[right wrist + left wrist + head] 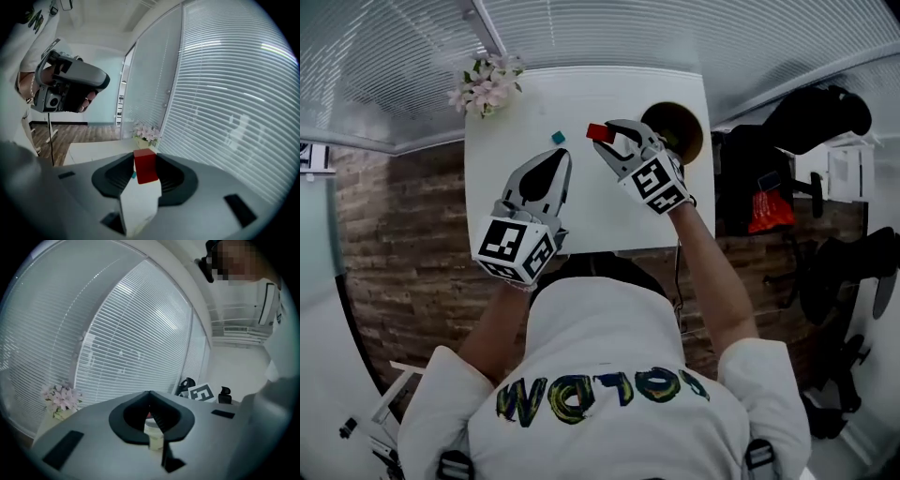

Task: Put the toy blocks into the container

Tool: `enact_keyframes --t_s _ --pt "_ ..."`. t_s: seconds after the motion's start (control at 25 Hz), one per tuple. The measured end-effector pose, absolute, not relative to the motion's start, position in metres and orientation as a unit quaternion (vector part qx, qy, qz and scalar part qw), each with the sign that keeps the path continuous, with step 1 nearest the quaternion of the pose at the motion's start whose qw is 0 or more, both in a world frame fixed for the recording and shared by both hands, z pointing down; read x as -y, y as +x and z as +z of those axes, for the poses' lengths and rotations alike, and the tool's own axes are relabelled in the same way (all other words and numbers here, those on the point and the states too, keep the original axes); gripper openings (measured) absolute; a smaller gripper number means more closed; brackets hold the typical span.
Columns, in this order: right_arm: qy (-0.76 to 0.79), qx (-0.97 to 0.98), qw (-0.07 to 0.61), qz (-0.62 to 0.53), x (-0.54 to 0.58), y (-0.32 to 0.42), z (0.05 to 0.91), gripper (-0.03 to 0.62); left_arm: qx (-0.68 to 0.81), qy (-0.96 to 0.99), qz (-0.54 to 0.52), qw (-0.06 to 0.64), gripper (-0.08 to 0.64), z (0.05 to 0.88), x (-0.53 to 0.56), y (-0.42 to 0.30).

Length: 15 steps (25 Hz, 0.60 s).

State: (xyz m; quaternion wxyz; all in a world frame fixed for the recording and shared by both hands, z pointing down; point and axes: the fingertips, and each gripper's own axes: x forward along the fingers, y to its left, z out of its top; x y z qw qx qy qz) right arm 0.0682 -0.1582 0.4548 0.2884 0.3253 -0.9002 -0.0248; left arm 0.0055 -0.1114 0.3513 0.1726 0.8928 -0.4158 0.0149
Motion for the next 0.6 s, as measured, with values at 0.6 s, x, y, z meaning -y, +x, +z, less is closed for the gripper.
enact_keyframes --t_s 0.6 --pt "0.448 0.838 0.311 0.013 0.134 0.216 0.463 0.155 0.306 0.936 0.027 0.175 0.012 0.356 0.105 0.112"
